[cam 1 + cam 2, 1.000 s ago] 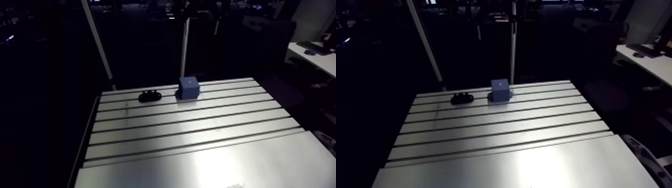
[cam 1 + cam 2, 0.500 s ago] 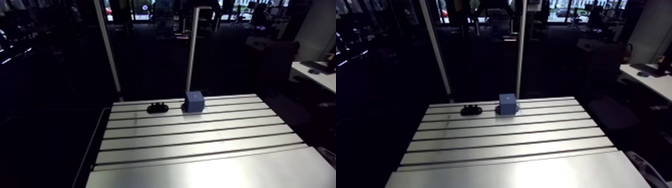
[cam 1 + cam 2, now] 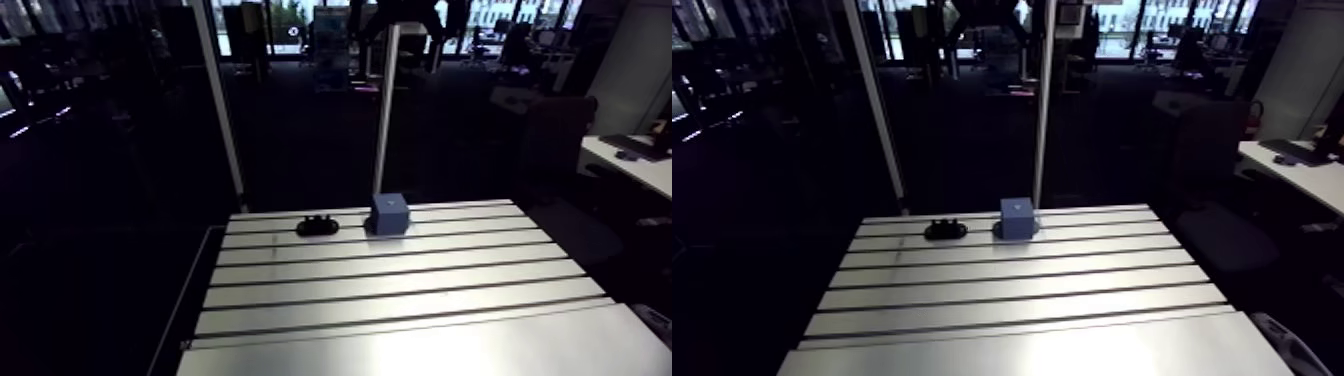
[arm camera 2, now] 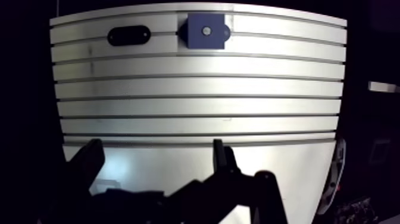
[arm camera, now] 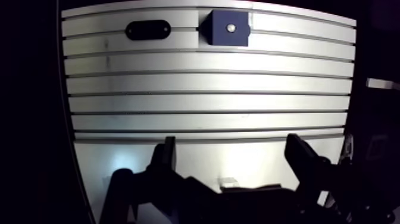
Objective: Pick up the M10 bolt and insert it into the hex recess until seated.
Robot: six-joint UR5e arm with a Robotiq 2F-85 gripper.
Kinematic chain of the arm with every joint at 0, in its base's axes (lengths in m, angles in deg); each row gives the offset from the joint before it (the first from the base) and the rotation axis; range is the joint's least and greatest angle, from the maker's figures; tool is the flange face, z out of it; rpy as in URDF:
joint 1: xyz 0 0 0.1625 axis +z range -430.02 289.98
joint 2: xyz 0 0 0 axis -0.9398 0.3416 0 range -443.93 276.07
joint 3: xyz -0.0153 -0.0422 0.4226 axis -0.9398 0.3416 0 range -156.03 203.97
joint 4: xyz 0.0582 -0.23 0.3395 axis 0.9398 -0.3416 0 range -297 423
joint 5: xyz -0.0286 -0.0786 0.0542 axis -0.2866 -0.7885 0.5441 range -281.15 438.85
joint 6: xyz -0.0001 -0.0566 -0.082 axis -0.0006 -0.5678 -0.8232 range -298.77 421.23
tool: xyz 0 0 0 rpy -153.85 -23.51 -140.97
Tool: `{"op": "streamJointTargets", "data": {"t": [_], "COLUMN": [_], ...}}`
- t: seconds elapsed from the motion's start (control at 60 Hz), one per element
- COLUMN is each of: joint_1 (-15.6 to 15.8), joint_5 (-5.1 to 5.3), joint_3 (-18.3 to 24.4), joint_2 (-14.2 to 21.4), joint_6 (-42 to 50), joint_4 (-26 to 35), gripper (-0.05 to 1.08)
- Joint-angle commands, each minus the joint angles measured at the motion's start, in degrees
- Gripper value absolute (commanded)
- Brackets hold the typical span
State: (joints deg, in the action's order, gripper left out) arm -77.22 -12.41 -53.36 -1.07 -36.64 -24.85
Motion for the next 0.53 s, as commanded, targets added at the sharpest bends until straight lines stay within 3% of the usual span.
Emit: {"op": "streamJointTargets", "data": {"t": [0.017, 0.533], "joint_1": [0.06, -0.01], "joint_5": [-0.1, -0.11], "joint_3": [-1.65, -3.83], "joint_2": [1.93, 2.88], "joint_6": [0.01, 0.01], "joint_4": [-0.07, -0.51], "gripper": [0.01, 0.01]}}
